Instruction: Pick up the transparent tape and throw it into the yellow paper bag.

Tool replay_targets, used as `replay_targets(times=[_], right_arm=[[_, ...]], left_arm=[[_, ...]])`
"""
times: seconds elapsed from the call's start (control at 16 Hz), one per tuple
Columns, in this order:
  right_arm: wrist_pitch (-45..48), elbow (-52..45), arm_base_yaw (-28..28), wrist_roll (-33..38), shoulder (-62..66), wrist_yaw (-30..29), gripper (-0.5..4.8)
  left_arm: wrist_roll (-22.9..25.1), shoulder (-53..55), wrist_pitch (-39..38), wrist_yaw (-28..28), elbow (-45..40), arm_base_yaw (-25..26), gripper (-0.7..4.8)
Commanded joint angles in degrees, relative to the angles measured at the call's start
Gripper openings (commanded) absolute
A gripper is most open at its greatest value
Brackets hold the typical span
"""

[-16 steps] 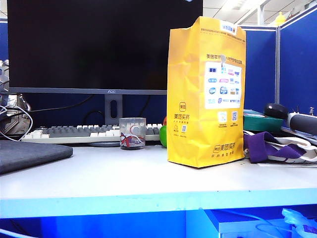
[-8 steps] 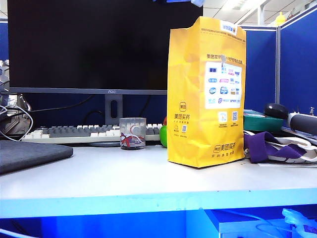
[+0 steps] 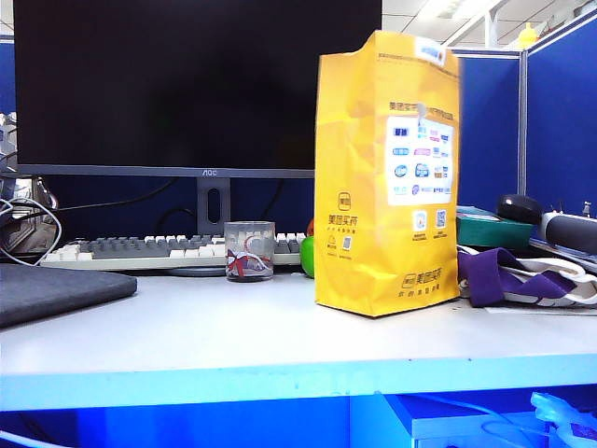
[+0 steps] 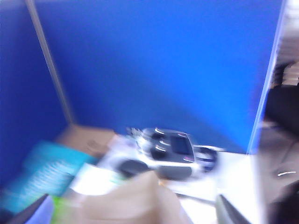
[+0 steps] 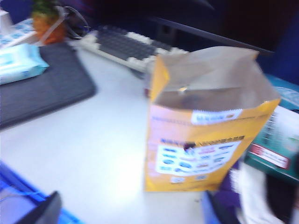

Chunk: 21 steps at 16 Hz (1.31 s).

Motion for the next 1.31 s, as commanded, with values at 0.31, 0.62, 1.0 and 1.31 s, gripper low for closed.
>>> replay_targets(times=[0.31,0.62,1.0,1.31], right_arm=[[11.4,-0.2,0.1,-1.2,-9.8,14.2,4.61],[24.6,-15.6,0.2,-2.0,-26.5,9.8,4.79],[24.7,-31.6,0.2,3.1,-30.9,0.1,4.79],[26.7,-36.0,0.4,3.4,-30.7,0.4,4.79]], left_arm=[[15.4,-30.9,-38.7,-31.0,1.2,13.1,4.79],[12.0,-45.8,-55.8,-27.6,-3.0,27.3,4.79],[-1.2,-73.6,-42.6,-17.9,-38.4,27.3,4.79],[-12.1,-97.9,-28.2,-20.7,-59.9,27.3,4.79]])
